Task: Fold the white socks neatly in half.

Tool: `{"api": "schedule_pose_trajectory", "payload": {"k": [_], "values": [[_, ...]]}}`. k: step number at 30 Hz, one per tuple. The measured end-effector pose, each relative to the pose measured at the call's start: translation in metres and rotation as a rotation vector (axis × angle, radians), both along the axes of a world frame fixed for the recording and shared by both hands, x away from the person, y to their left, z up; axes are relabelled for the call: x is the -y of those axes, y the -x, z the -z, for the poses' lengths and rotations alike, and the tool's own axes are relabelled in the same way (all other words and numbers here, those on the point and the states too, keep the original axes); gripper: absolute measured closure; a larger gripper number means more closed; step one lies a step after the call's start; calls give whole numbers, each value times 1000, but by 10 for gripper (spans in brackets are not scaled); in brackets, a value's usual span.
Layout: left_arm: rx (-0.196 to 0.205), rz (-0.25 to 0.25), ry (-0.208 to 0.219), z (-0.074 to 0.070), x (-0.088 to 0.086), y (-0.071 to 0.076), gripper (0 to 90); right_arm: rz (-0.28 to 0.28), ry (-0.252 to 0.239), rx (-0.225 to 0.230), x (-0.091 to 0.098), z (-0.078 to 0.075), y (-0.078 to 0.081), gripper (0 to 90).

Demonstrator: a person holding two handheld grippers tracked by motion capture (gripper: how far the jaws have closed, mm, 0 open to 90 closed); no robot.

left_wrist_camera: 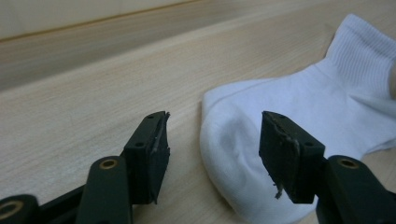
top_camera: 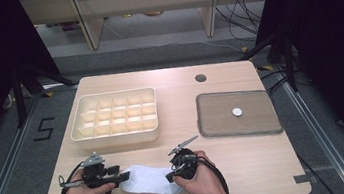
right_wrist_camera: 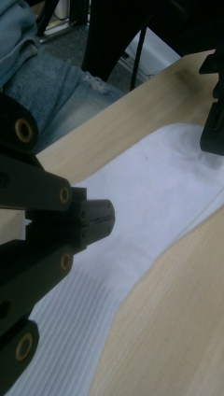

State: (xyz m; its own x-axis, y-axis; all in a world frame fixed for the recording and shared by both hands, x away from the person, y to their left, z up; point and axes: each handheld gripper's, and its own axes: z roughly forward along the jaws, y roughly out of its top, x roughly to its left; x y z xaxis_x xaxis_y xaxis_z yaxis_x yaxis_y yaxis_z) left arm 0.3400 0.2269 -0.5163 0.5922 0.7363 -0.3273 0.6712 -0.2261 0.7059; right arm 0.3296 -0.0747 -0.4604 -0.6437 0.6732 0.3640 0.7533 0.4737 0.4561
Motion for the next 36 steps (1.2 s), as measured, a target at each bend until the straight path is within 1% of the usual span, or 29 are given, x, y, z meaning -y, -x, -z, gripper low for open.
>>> {"api": "schedule_pose_trajectory", "payload": {"k": [1, 3, 4, 5, 6, 7, 8, 9, 10, 11, 12, 13, 15, 16, 17, 19, 20, 21, 22, 24, 26, 27, 28, 29, 31, 32, 34, 35, 36], "values": [[-4, 8, -3, 1, 1, 0, 446, 0, 10, -5, -3, 1, 1, 900], [4, 17, -5, 2, 3, 0, 456, -9, 9, -2, -5, 2, 0, 900], [8, 17, -14, 2, 4, 0, 468, 1, 15, -15, -6, 2, 1, 900], [12, 20, -23, 2, 4, 0, 487, -4, 12, -11, -7, 3, 0, 900], [23, 19, -26, 2, 5, 1, 515, -11, 12, -6, -8, 4, -1, 900], [30, 22, -34, 2, 6, 2, 565, -3, 17, -20, -10, 4, -1, 900], [43, 42, -57, 3, 7, 3, 588, -8, 15, -17, -11, 5, -2, 900], [46, 33, -55, 3, 9, 4, 614, -9, 17, -19, -13, 5, -2, 900], [46, 33, -55, 3, 9, 4, 642, -15, 15, -13, -14, 7, -3, 898], [43, 42, -60, 3, 10, 5, 665, -13, 17, -27, -16, 7, -3, 896], [49, 35, -58, 3, 12, 6, 690, -15, 20, -27, -17, 8, -4, 894], [44, 32, -53, 3, 12, 6, 715, -25, 16, -31, -19, 9, -4, 891], [35, 26, -46, 3, 12, 6, 763, -25, 23, -32, -21, 11, -4, 887], [29, 19, -50, 3, 12, 7, 763, -24, 24, -39, -22, 12, -4, 885], [26, 30, -62, 3, 11, 7, 800, -25, 26, -43, -24, 15, -5, 884], [22, 17, -26, 3, 11, 8, 808, -25, 23, -45, -25, 16, -4, 884], [16, 12, -18, 2, 11, 8, 813, -28, 23, -39, -26, 17, -6, 886], [9, 3, -10, 1, 10, 9, 817, -20, 28, -49, -27, 18, -6, 894], [3, 2, 4, 0, 10, 9, 817, -20, 28, -49, -27, 18, -6, 894], [-1, -3, 17, -4, 9, 10, 818, -20, 39, -47, -29, 18, -7, 900], [-11, -5, 44, -7, 9, 12, 818, -31, 57, -43, -30, 21, -9, 900], [-22, 6, 56, -9, 9, 13, 818, -26, 65, -45, -32, 22, -9, 900], [-25, 6, 70, -11, 9, 14, 817, -31, 61, -48, -33, 23, -9, 900], [-31, 12, 75, -13, 9, 14, 818, -21, 60, -56, -35, 23, -9, 900], [-25, 12, 97, -18, 10, 17, 817, -21, 76, -52, -36, 26, -9, 900], [-29, 21, 97, -20, 10, 17, 817, -21, 83, -51, -35, 27, -9, 900], [-28, 28, 116, -24, 11, 19, 818, -11, 83, -61, -35, 28, -9, 900], [-28, 37, 124, -28, 13, 20, 817, 4, 80, -72, -36, 30, -9, 900], [-28, 37, 124, -28, 13, 20, 818, 4, 80, -72, -36, 30, -9, 900]]}}
